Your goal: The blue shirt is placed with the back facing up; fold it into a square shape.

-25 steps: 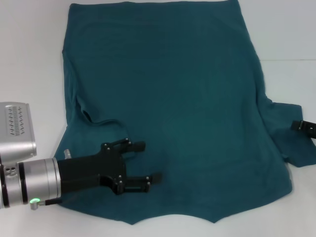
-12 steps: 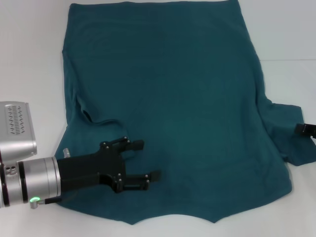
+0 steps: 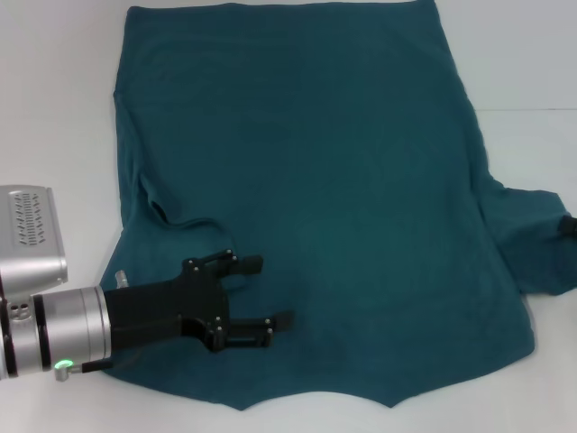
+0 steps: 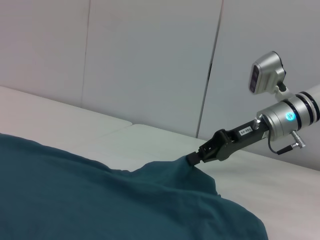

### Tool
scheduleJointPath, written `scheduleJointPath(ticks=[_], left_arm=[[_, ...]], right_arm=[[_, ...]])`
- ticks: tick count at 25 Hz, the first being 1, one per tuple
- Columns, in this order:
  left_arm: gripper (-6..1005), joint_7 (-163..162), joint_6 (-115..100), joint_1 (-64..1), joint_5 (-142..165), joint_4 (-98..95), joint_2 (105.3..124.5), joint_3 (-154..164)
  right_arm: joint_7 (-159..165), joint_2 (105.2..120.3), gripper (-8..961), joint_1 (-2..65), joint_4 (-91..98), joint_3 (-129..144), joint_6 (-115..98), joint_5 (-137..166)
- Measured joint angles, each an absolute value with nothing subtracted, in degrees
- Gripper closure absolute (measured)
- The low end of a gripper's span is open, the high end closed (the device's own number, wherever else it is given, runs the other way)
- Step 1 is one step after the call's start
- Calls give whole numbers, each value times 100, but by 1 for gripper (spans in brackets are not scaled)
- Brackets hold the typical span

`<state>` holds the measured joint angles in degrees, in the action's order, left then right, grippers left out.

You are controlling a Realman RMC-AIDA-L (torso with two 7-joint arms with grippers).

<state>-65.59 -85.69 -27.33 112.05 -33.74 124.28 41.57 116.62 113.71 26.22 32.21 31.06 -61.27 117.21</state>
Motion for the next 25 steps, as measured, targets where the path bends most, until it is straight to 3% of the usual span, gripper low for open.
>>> scheduleJointPath(ticks=[7,25], left_arm=[[79,-6560,-8574,-2733,11192,-3375,12428,4157],[79,-6574,-8619,-2698,11173,-3323,12435,4150]], right_arm=[[11544,11360,941,2634,3226,2972,-6084,11688],[11161,11296,941,2843,3252,3009,-5662,11701]])
